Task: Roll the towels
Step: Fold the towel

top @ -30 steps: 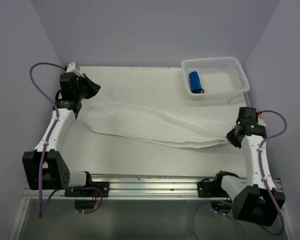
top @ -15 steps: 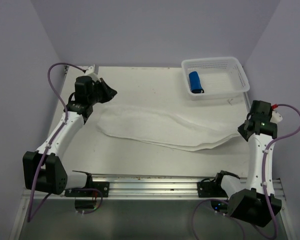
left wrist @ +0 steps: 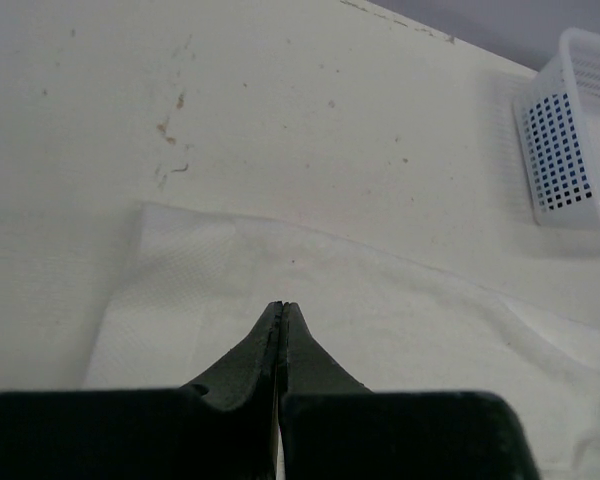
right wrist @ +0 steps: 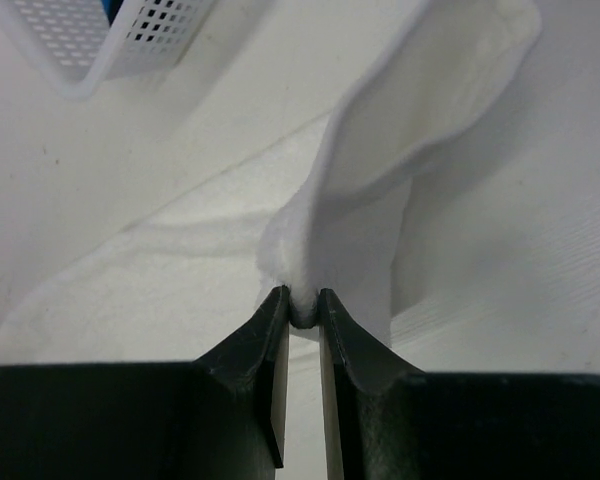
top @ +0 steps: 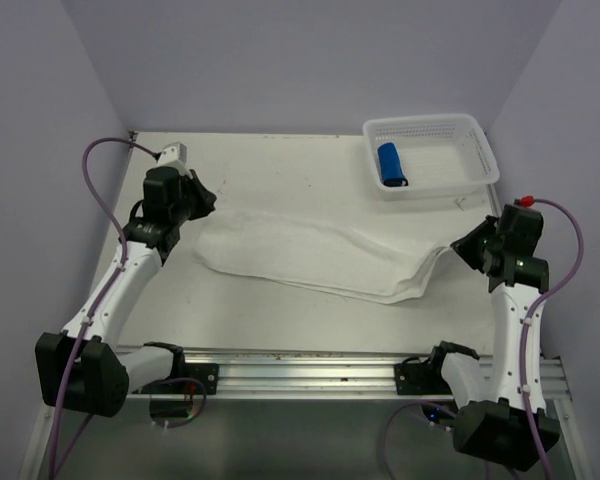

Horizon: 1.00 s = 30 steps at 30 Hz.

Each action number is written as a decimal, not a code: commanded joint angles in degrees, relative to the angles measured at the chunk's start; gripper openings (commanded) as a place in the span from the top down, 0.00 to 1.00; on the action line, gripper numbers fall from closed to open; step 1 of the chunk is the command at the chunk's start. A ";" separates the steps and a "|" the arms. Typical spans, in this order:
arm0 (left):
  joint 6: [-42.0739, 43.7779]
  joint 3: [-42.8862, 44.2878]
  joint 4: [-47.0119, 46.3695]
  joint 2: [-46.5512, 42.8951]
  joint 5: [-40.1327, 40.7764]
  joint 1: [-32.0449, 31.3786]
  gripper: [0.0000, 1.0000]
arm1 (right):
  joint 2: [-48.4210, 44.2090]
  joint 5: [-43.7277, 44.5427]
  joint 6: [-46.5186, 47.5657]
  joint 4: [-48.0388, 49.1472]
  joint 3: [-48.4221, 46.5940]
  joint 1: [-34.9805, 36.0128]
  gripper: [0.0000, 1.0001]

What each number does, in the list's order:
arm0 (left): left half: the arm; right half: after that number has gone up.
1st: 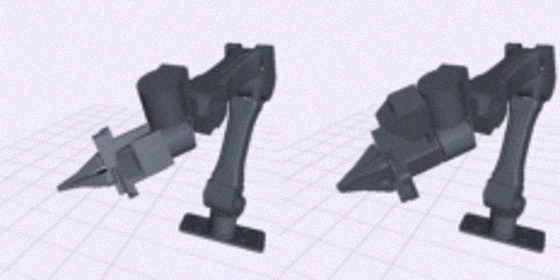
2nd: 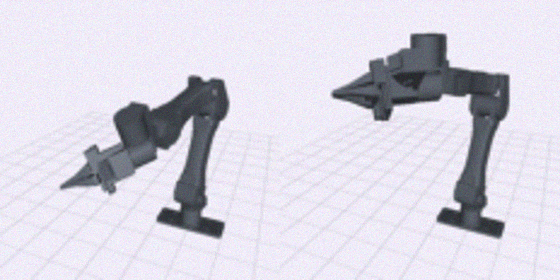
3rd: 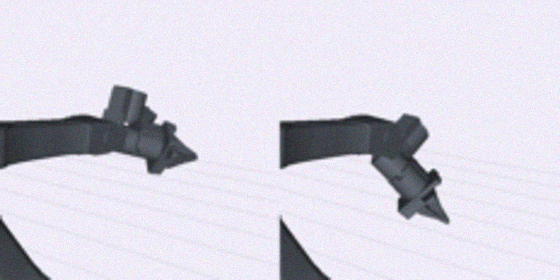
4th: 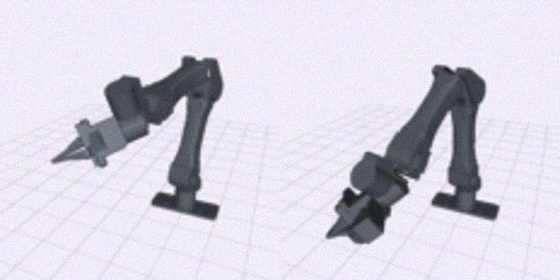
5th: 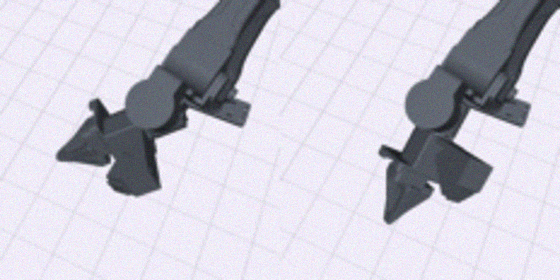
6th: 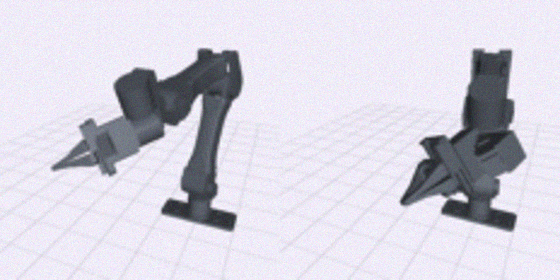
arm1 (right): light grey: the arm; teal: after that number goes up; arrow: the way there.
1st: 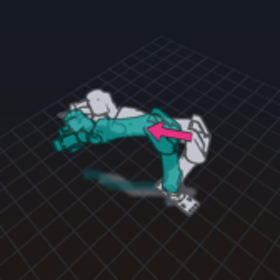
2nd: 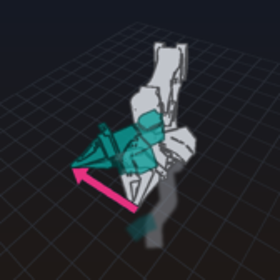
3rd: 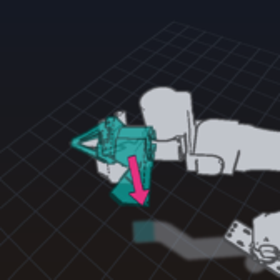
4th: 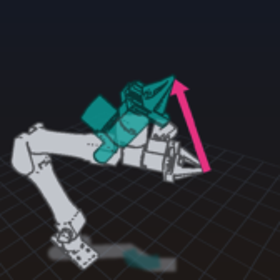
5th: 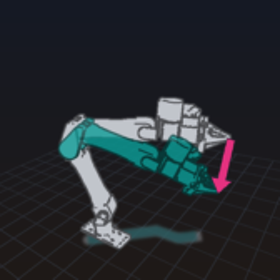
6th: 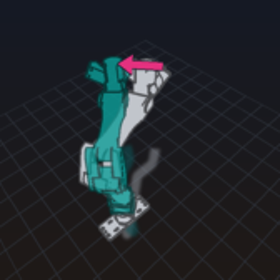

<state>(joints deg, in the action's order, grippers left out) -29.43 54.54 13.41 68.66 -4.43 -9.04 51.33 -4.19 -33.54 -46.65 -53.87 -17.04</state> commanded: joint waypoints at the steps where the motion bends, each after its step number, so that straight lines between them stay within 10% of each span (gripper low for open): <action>1: 4.90 1.62 2.67 -2.22 9.34 -0.10 1.00 | -1.15 -8.55 0.85 5.34 -0.10 1.56 1.00; 30: -1.60 -1.28 6.19 3.94 8.65 2.00 1.00 | 18.18 -6.36 5.23 11.06 -23.82 35.31 1.00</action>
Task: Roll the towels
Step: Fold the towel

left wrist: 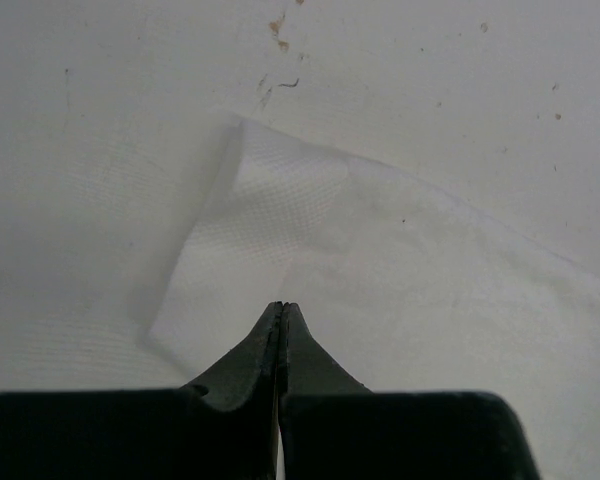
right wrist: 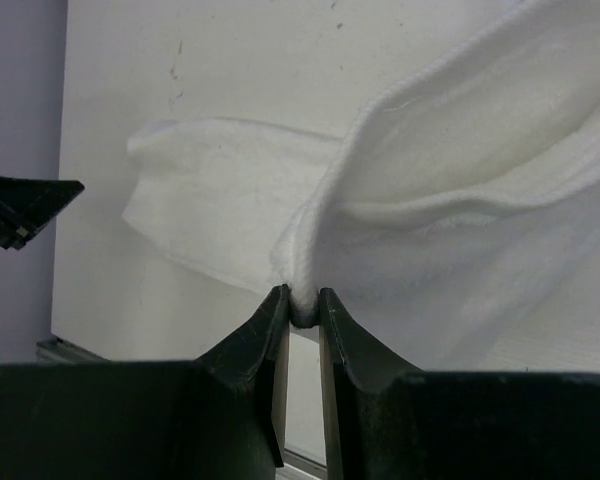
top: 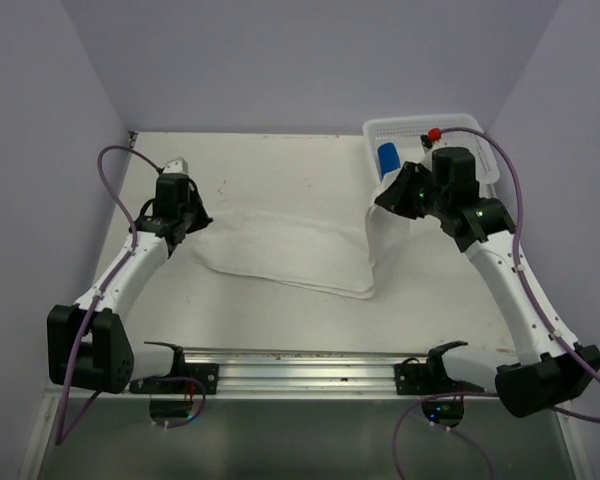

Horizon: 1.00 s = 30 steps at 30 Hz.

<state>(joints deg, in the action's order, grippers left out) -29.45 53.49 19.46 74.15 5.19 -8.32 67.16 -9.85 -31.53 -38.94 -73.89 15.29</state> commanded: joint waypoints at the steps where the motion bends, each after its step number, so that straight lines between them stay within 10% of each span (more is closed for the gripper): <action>1: -1.31 0.03 0.22 -2.68 -1.15 1.81 1.00 | 3.41 -0.35 4.01 2.91 -5.81 5.69 1.00; 30: 2.30 -3.31 0.23 -11.21 10.71 3.75 1.00 | 40.41 1.15 1.47 5.54 -38.78 27.95 1.00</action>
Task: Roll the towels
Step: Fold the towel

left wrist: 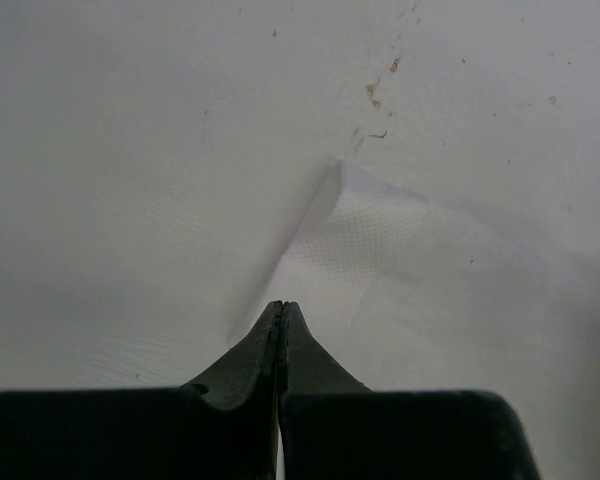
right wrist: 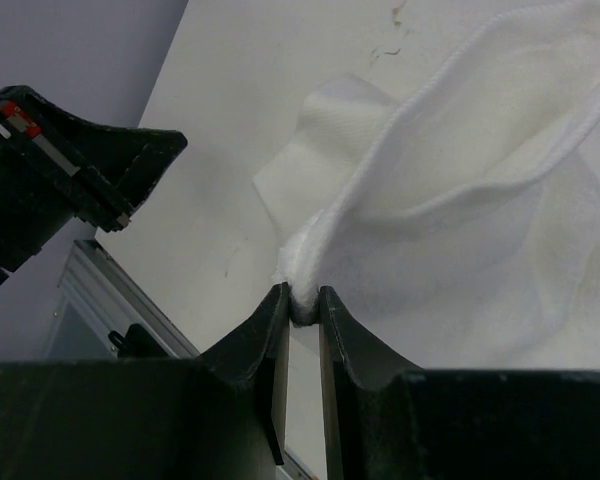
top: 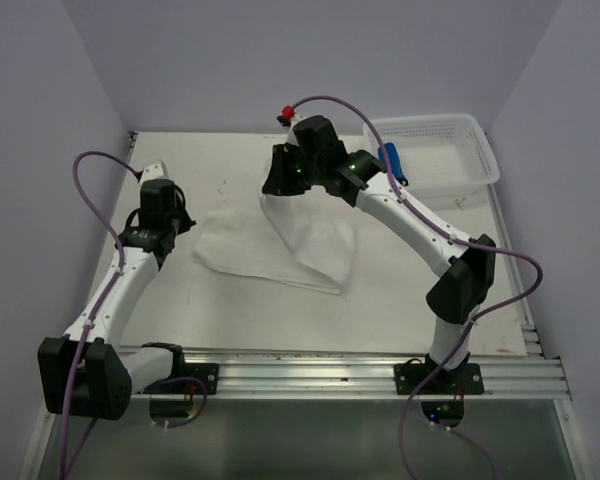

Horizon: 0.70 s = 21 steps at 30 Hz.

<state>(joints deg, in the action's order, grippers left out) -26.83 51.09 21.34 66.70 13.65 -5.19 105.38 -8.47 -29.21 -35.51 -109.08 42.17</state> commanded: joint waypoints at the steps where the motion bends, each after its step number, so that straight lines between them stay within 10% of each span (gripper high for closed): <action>1: -0.33 -1.43 -1.83 -4.46 2.69 0.62 1.00 | 2.98 -0.49 -0.93 2.28 -4.90 1.77 1.00; 21: -1.38 -2.57 -2.97 -9.04 2.61 0.62 1.00 | 15.46 -1.02 -2.78 1.23 -17.92 6.87 1.00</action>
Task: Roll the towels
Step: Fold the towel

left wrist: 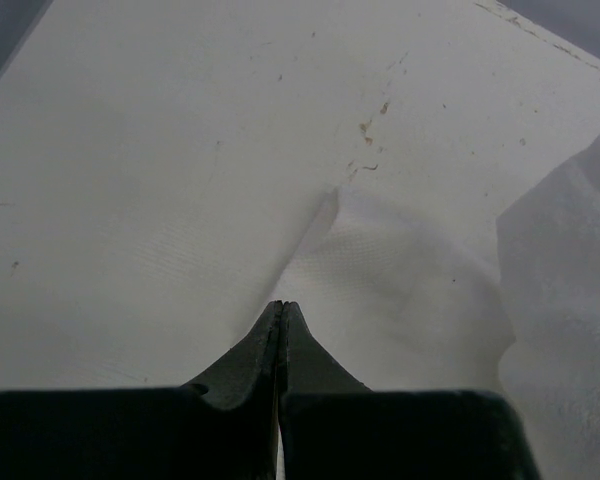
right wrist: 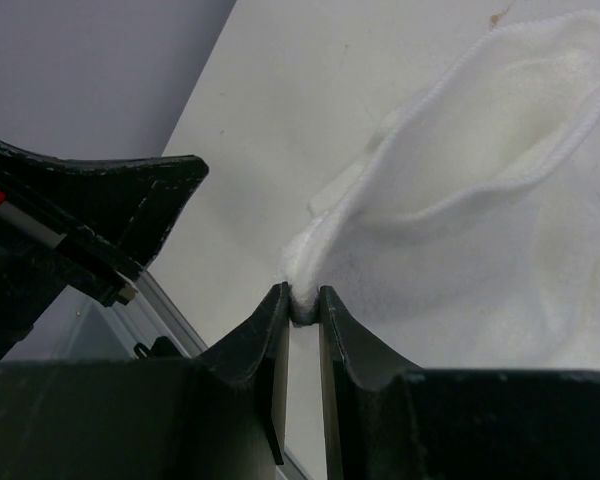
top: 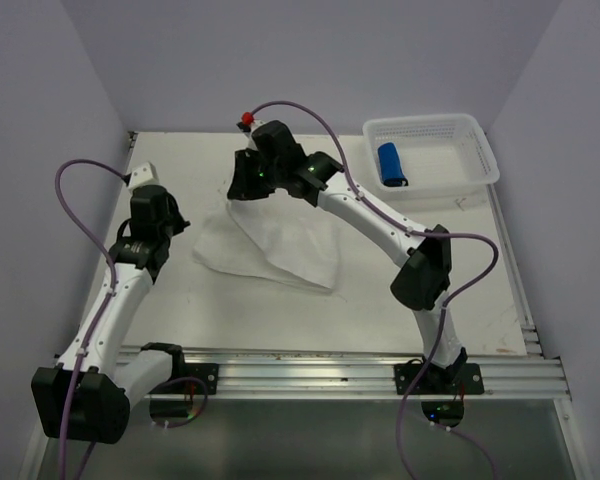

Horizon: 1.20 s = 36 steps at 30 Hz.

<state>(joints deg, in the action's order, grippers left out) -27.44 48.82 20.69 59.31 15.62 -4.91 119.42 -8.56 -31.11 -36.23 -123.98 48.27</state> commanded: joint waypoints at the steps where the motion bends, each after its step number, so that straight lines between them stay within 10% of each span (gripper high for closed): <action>1: -0.77 -0.30 -2.32 -1.83 0.90 0.25 1.00 | 1.78 -1.20 -1.23 2.12 -2.93 0.77 1.00; 20: -0.86 -0.13 -1.70 -3.85 3.46 0.16 1.00 | 14.09 -8.05 -8.08 9.15 -3.98 3.14 1.00; 26: -0.86 -0.04 -1.62 -4.64 3.98 0.16 1.00 | 14.62 -10.87 -10.02 11.62 -4.78 3.23 0.55; 36: -0.68 -0.04 -1.35 -5.61 5.13 0.07 1.00 | 6.73 -5.78 -8.44 7.58 -1.53 0.60 0.37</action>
<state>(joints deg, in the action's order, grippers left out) -27.44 48.82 20.73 54.63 19.29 -4.93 133.69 -15.92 -40.42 -27.94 -126.43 50.48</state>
